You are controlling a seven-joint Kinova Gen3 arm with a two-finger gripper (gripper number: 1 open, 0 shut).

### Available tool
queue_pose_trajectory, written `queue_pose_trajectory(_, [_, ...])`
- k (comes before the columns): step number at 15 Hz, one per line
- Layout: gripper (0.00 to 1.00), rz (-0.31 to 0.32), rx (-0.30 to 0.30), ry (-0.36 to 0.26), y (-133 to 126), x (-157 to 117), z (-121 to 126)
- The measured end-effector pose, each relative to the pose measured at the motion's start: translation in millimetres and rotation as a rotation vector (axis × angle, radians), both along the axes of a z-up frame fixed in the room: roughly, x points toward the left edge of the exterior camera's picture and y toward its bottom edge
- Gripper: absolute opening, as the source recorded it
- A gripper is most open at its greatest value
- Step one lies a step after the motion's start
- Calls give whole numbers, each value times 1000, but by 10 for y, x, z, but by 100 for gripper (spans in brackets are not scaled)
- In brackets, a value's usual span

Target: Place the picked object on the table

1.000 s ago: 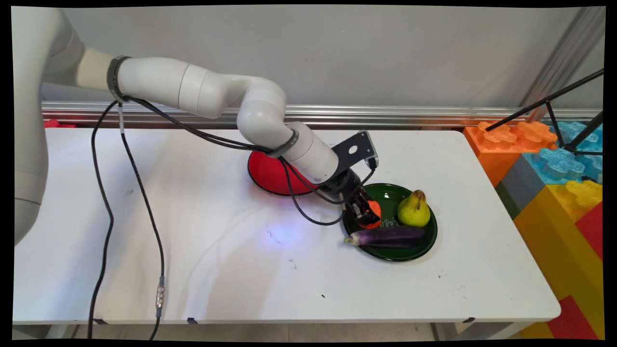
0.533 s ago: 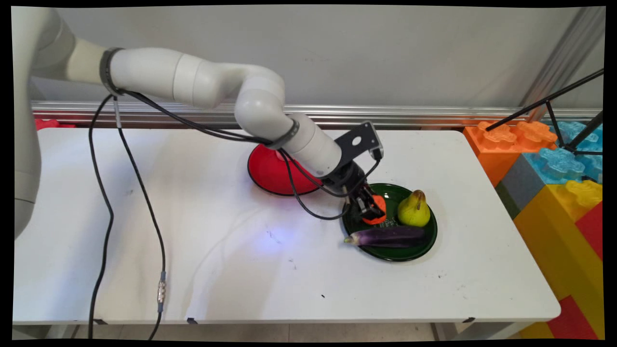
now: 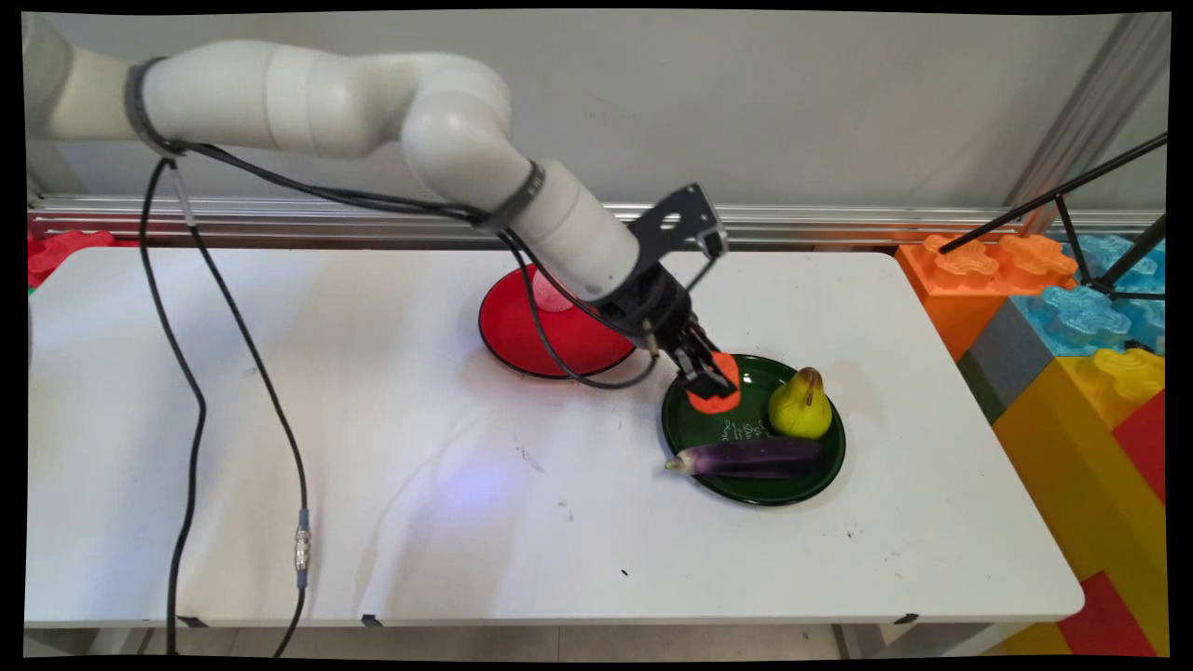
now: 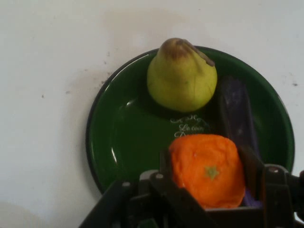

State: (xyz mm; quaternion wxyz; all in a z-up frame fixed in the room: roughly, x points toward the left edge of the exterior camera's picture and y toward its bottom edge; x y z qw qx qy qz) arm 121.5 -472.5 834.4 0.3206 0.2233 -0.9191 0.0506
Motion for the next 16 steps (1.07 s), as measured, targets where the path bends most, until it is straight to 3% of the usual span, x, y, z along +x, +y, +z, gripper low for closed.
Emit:
queue_pose_trajectory(4, [0,-20,34,-7,117,319,222])
queue_pose_trajectory(8, [0,-43,65,-20,264,720,291])
queue_pose_trajectory(16, [0,-101,82,-54,364,1255,-26])
